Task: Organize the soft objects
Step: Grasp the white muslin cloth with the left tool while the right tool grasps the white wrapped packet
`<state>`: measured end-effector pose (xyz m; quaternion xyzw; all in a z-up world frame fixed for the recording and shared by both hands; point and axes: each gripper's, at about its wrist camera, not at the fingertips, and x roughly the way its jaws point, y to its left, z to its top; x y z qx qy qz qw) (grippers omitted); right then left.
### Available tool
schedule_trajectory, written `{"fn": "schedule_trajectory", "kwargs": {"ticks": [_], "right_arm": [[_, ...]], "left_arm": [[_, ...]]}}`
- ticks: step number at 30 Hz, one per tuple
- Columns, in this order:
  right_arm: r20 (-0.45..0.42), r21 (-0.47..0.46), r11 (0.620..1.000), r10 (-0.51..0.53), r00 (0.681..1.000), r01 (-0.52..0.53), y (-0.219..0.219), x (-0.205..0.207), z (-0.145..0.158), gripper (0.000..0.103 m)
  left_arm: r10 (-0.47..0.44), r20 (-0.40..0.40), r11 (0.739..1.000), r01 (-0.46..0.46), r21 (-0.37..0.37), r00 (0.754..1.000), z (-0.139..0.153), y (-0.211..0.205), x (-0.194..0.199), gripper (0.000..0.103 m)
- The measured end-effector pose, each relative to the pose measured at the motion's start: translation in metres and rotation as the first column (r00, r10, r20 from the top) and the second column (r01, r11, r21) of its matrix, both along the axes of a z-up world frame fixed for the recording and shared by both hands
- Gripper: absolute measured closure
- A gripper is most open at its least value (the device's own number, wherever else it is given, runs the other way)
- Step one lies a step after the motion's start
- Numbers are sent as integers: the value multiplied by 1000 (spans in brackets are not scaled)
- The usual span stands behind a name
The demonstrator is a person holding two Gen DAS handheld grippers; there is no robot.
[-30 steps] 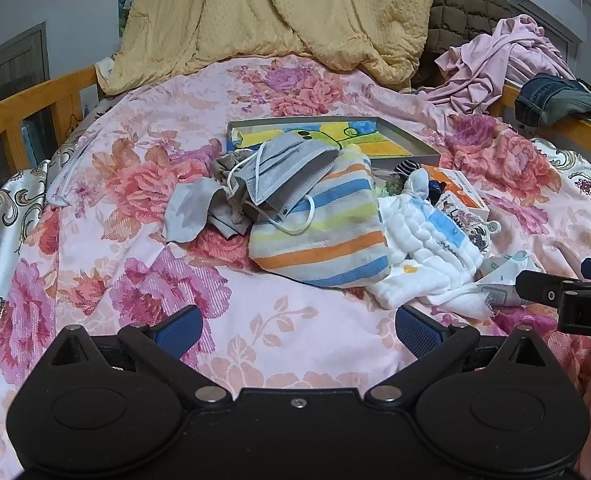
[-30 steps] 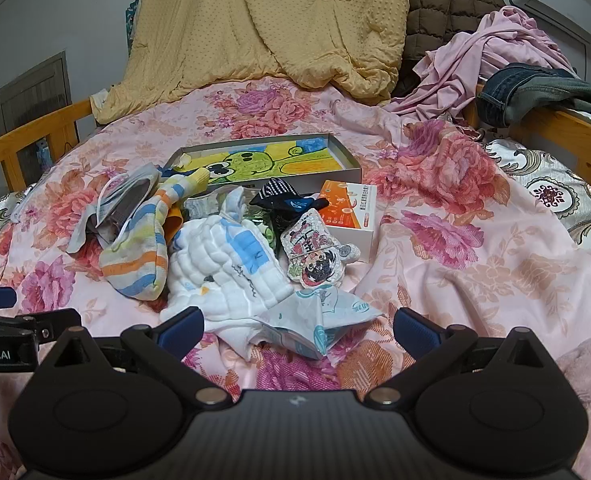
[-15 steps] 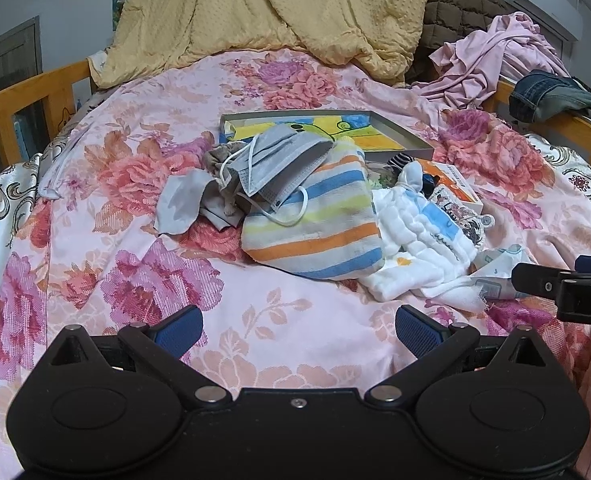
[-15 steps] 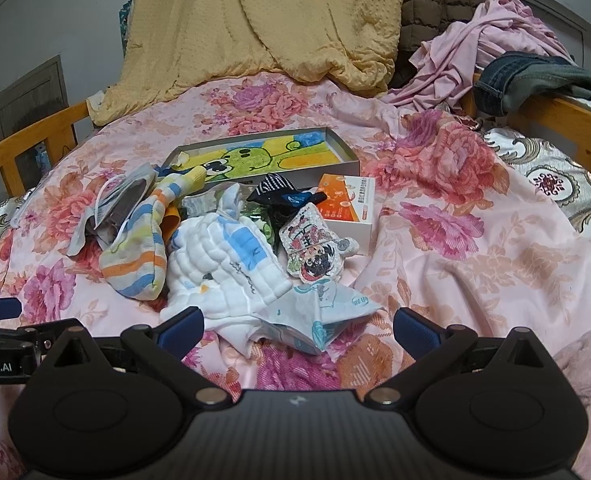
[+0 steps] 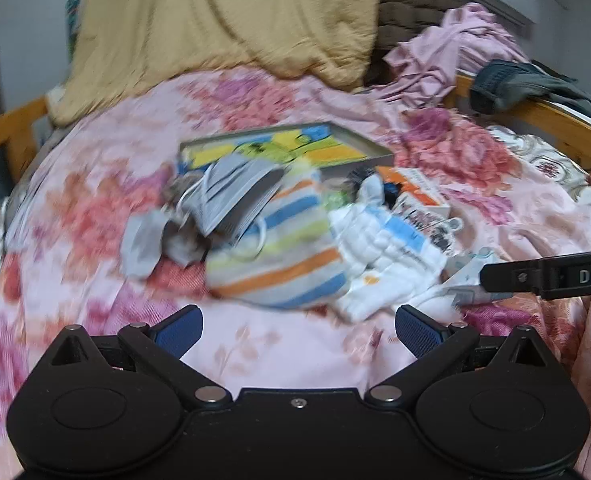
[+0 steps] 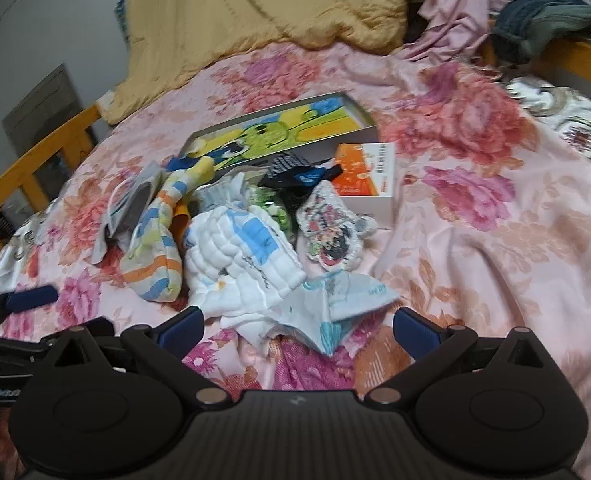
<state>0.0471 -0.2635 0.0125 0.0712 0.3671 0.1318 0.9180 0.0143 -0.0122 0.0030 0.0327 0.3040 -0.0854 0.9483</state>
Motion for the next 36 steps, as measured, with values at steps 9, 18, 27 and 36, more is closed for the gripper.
{"fn": "schedule_trajectory", "kwargs": {"ticks": [9, 18, 27, 36], "right_arm": [[-81, -43, 947, 316, 945, -320, -3, 46, 16, 0], [-110, -122, 902, 402, 909, -413, 6, 51, 5, 5], [-208, -126, 918, 347, 915, -376, -1, 68, -13, 10], [-272, -154, 909, 339, 901, -388, 5, 72, -26, 19]], "left_arm": [[-225, 6, 973, 224, 55, 974, 10, -21, 29, 1], [-448, -26, 882, 446, 153, 894, 6, -46, 59, 1], [-506, -89, 831, 513, 216, 858, -11, -63, 96, 1], [-504, -140, 821, 523, 228, 852, -25, -79, 122, 2]]}}
